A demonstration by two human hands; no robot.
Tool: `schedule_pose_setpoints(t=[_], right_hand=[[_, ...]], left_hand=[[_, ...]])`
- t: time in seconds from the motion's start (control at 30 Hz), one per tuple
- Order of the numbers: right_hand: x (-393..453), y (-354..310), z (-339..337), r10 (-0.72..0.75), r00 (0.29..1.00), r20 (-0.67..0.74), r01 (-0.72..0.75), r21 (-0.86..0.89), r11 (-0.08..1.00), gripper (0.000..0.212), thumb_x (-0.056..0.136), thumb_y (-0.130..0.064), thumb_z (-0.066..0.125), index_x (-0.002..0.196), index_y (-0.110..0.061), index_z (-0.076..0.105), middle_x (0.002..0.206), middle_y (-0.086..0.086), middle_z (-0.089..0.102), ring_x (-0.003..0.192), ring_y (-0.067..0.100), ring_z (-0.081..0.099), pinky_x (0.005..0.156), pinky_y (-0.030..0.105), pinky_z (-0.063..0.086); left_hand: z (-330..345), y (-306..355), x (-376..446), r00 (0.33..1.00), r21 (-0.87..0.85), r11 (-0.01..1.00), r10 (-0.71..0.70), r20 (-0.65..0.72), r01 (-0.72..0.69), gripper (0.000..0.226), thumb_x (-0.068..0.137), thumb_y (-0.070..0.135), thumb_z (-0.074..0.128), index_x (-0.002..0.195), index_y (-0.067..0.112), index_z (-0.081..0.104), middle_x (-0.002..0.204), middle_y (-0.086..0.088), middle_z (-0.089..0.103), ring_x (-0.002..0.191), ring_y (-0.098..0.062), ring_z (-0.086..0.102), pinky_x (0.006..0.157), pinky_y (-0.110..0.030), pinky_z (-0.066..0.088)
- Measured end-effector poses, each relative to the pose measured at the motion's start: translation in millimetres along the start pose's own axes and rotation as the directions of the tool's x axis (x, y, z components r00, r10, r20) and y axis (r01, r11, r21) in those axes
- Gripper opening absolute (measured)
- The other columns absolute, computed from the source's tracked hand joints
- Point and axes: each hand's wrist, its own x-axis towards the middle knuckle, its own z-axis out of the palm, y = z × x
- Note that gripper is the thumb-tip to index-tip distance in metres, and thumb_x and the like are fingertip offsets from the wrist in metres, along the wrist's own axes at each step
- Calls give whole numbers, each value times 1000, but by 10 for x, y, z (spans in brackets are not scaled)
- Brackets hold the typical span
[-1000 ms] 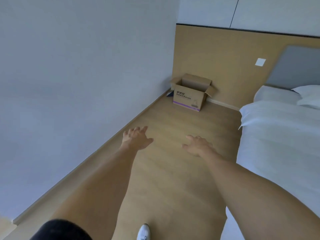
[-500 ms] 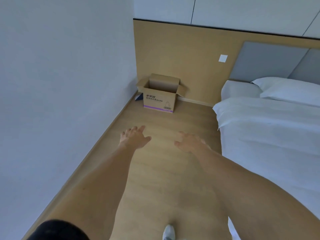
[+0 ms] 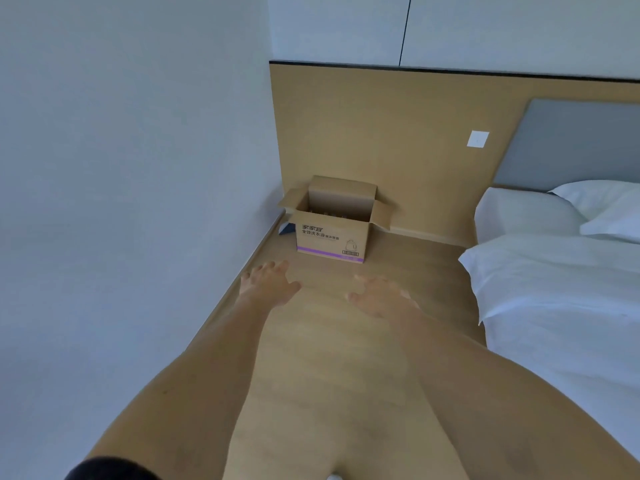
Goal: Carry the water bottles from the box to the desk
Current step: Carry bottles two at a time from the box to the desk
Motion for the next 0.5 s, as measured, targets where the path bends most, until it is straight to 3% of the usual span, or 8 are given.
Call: schedule_pose_setpoints(t=[0.2, 0.5], right_hand=[[1009, -90, -459, -29, 1000, 1, 29, -1, 1000, 71, 93, -68, 42, 156, -40, 21, 164, 1, 23, 149, 28, 26, 117, 51, 25], [2245, -37, -938, 20, 999, -36, -19, 13, 1000, 65, 88, -64, 40, 147, -39, 33, 143, 8, 47, 129, 33, 47, 103, 48, 38]], left_hand=[[-221, 97, 1028, 1000, -11, 1000, -24, -12, 24, 57, 92, 60, 46, 139, 28, 44, 141, -3, 50, 132, -28, 45, 105, -47, 35], [-428, 338, 2552, 998, -37, 997, 66, -18, -66, 55, 88, 52, 46, 139, 33, 41, 135, -2, 55, 123, -29, 52, 100, -49, 40]])
